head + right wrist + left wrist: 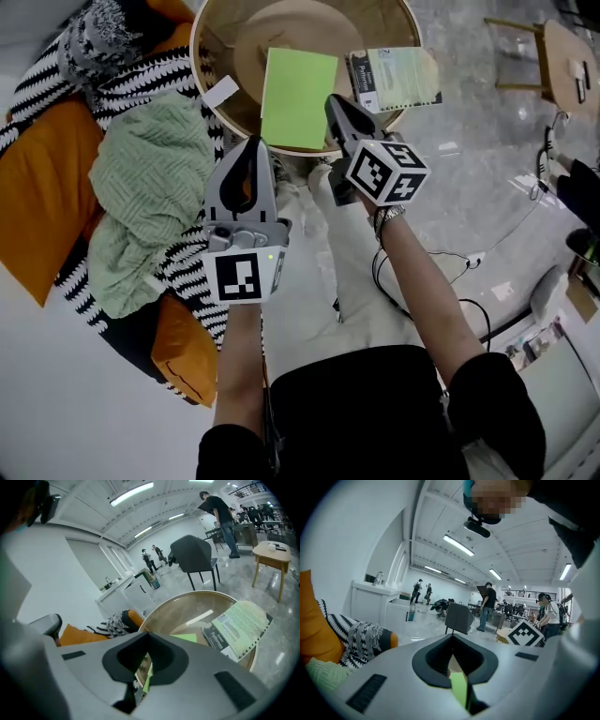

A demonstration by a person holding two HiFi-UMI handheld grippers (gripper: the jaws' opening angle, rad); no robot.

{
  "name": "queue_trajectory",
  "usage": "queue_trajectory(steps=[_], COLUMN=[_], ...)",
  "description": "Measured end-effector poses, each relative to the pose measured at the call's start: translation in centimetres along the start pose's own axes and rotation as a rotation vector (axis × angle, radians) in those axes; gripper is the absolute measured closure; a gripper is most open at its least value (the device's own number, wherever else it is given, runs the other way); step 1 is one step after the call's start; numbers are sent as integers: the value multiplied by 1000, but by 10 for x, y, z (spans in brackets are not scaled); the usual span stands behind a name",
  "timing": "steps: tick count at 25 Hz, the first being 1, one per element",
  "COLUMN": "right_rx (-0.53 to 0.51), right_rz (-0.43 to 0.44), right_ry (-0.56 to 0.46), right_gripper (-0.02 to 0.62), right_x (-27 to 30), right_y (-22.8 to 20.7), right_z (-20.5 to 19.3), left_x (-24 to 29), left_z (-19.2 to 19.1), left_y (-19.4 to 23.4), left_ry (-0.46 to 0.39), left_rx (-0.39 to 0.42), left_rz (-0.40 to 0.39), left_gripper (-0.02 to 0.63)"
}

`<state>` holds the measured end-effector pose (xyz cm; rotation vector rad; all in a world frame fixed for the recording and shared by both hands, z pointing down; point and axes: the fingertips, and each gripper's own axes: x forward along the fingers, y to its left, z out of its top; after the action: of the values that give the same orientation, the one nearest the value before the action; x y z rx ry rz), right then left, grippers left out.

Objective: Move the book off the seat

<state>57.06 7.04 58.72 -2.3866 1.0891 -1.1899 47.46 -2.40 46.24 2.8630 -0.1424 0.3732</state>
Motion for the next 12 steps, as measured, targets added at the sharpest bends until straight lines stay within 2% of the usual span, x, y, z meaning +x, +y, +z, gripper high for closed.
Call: queue_trajectory(steps=[8,12], right_rx=[0,-8], right_rz=[72,143], right_ry=[-128,-221], right_gripper=[581,581], right_x=[-38,-61], right_y=[52,83], right_z=[56,95], left_x=[-11,-14], left_z=[44,77], left_y=[-6,-12], left_ry=[-46,-86], left_rx=[11,25], left_rz=[-8,-13], left_gripper=[595,595])
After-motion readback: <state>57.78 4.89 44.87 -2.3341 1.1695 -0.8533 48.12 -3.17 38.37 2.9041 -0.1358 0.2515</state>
